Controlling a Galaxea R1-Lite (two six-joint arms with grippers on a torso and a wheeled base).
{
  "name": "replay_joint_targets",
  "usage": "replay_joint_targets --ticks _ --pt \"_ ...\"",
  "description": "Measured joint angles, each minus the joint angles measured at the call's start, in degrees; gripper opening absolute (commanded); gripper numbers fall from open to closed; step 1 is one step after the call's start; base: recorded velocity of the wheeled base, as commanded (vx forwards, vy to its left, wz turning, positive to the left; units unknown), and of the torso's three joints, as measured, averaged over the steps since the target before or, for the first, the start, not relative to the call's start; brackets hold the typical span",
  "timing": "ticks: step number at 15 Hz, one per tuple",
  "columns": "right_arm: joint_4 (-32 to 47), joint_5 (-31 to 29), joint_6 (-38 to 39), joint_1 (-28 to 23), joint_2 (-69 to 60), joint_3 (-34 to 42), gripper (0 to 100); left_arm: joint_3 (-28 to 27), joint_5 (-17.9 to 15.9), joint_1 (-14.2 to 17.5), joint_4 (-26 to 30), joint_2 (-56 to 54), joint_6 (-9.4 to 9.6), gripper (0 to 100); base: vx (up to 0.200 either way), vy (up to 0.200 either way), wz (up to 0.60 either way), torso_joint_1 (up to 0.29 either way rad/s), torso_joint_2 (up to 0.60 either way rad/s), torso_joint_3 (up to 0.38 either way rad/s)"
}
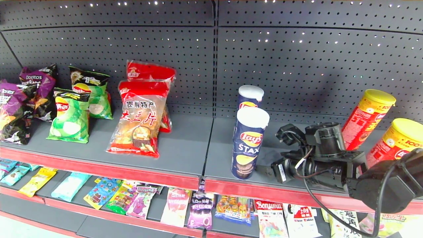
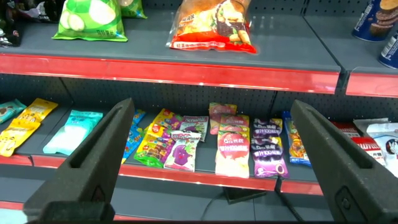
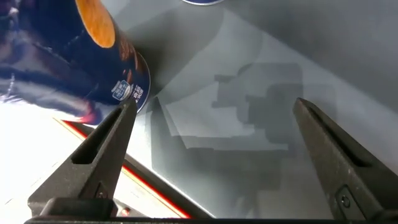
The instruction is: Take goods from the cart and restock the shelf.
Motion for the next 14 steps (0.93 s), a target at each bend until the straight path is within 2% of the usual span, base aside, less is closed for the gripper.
replay_joint_targets --ticks 10,14 --pt "-0.33 0.02 0.07 0.22 0.33 0.02 100 0.00 0.00 0.00 0.00 0.00 0.00 100 0.000 0.000 0.00 0.000 0.00 0.000" --pt "-0.48 0.00 0.11 0.45 -4.92 2.71 100 0.00 -0.02 0.00 0.00 0.00 0.00 100 0.000 0.000 0.00 0.000 0.00 0.000"
